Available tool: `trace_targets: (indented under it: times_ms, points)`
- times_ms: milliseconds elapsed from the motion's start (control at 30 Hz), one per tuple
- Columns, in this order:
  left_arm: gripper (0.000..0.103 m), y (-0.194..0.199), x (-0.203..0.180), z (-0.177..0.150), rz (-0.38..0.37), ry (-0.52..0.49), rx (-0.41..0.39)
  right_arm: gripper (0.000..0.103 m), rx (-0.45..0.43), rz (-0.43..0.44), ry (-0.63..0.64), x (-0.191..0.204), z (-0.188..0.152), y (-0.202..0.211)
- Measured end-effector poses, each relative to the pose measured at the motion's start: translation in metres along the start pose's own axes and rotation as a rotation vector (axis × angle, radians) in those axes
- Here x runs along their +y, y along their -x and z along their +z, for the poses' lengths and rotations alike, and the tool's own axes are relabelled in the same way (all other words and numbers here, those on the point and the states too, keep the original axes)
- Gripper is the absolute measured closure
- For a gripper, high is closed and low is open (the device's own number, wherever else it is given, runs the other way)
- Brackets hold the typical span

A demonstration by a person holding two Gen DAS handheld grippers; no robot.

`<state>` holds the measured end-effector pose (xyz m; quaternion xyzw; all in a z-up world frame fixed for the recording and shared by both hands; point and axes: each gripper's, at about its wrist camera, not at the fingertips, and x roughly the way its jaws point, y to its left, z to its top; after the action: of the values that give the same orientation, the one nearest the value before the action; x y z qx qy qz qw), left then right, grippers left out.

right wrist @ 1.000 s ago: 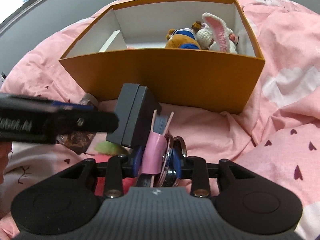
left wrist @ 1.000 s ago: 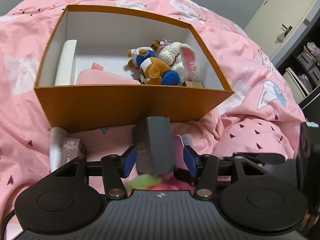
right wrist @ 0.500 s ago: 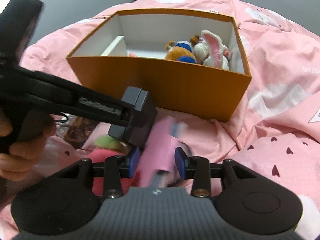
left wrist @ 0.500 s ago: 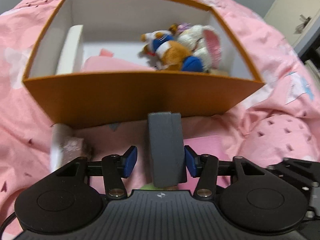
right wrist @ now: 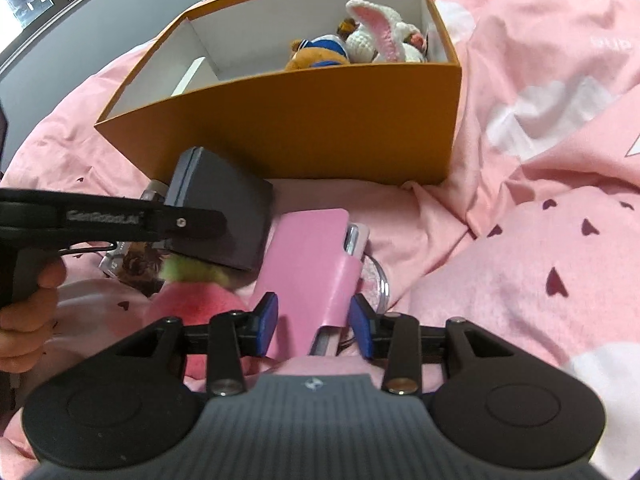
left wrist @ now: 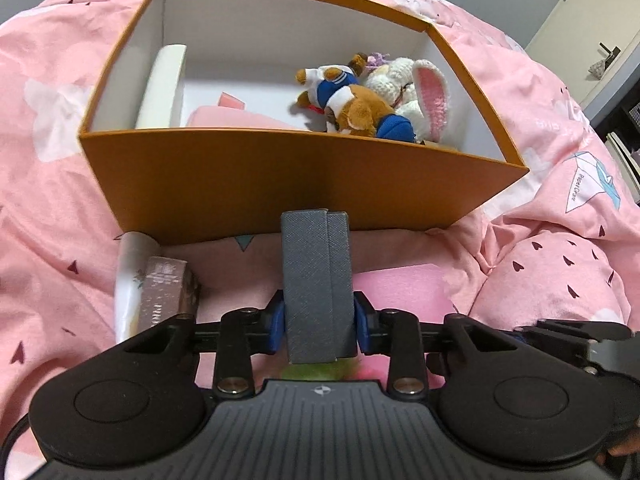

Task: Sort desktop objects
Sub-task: 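Lift the black box and pink case and carry them toward the orange box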

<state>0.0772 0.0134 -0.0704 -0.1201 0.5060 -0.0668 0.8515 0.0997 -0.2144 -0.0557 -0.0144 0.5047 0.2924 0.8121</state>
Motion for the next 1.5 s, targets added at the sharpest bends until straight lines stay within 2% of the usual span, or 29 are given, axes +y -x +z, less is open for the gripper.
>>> trace_targets:
  times_ms: [167, 300, 467, 733, 800, 933, 1033, 1167, 1300, 1367, 1500]
  points:
    - [0.065, 0.01, 0.008, -0.002, 0.015, 0.013, 0.002, 0.059, 0.034, 0.023, -0.033, -0.006, 0.003, -0.016]
    - [0.065, 0.013, 0.014, -0.004, 0.033, 0.015, 0.008, 0.06, 0.019, 0.038, -0.02, -0.001, 0.005, -0.012]
    - [0.064, 0.007, 0.02, -0.006, 0.026, 0.035, 0.027, 0.062, -0.013, 0.108, 0.015, 0.015, 0.014, -0.004]
    - [0.064, -0.001, 0.021, -0.01, 0.036, 0.039, 0.044, 0.066, 0.009, 0.074, 0.07, 0.027, 0.024, -0.023]
    - [0.064, 0.0, 0.022, -0.01, 0.036, 0.04, 0.046, 0.067, 0.013, 0.101, 0.056, 0.025, 0.023, -0.022]
    - [0.064, 0.0, 0.023, -0.011, 0.035, 0.045, 0.053, 0.069, -0.003, 0.213, 0.031, 0.023, 0.024, -0.01]
    - [0.065, 0.0, 0.022, -0.013, 0.038, 0.033, 0.061, 0.069, 0.007, 0.175, 0.06, 0.03, 0.026, -0.017]
    - [0.065, -0.001, 0.022, -0.014, 0.04, 0.027, 0.064, 0.065, 0.045, 0.119, 0.032, 0.023, 0.027, -0.036]
    - [0.065, -0.002, 0.026, -0.014, 0.036, 0.033, 0.068, 0.065, 0.093, 0.151, -0.01, 0.015, 0.03, -0.06]
    - [0.065, -0.003, 0.028, -0.015, 0.035, 0.038, 0.07, 0.062, 0.117, 0.166, -0.023, 0.013, 0.03, -0.071]
    - [0.065, -0.001, 0.033, -0.014, 0.022, 0.054, 0.056, 0.067, 0.106, 0.171, -0.031, 0.013, 0.028, -0.064]
